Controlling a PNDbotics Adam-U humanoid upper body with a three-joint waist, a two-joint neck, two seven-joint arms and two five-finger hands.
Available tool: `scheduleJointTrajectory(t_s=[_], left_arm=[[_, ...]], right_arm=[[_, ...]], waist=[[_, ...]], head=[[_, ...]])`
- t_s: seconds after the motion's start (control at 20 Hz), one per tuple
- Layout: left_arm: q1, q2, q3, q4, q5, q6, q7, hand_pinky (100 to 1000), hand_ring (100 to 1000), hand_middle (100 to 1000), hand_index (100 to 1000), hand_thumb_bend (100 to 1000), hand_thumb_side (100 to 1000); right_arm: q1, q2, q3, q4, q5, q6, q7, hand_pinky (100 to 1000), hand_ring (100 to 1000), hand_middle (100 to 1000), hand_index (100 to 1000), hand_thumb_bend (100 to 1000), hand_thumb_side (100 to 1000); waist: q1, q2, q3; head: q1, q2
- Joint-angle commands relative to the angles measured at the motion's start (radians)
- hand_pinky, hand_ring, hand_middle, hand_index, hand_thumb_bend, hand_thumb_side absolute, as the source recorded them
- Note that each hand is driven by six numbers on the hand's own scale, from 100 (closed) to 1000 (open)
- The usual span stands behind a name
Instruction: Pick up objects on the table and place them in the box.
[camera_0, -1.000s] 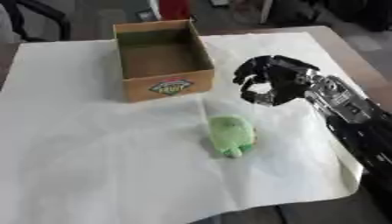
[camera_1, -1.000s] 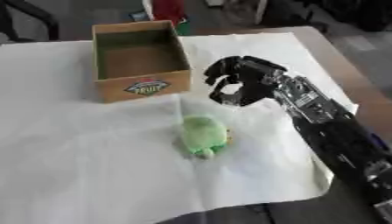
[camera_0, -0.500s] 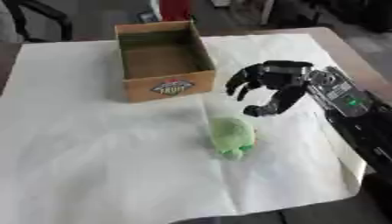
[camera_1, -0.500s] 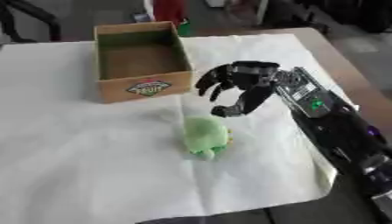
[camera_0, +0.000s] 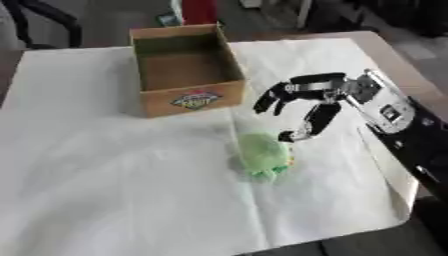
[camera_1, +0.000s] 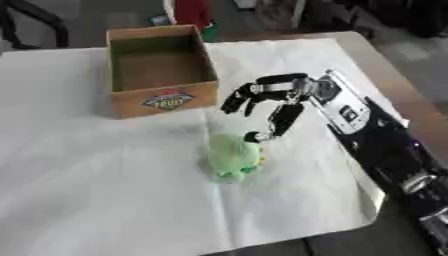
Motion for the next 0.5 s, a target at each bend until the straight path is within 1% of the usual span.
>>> scheduleJointTrajectory(t_s=[0.05,0.2,0.4,0.5], left_arm=[[-0.006,0.029,0.0,-0.011,-0.006,-0.001,-0.003,742,668,600,630,207,434],[-0.006,0.028,0.0,-0.011,-0.006,-0.001,-0.004,742,668,601,631,206,435],[-0.007,0.029,0.0,-0.01,-0.006,-0.001,-0.004,743,669,601,631,204,436],[-0.007,0.029,0.0,-0.01,-0.006,-0.001,-0.005,743,669,601,632,203,436]], right_arm=[[-0.024,-0.012,-0.003,-0.003,0.076,-0.105,0.074,772,881,818,899,331,100],[-0.022,-0.007,0.003,0.009,0.113,-0.12,0.074,772,880,815,896,329,100],[-0.023,-0.004,0.014,0.026,0.136,-0.134,0.074,774,882,817,895,334,100],[-0.023,-0.002,0.019,0.037,0.135,-0.139,0.074,774,885,814,889,342,100]], waist=[[0.002,-0.012,-0.003],[0.002,-0.012,-0.005],[0.001,-0.011,-0.005],[0.002,-0.011,-0.005]], head=[[-0.003,0.006],[-0.003,0.006],[-0.005,0.006],[-0.005,0.006]])
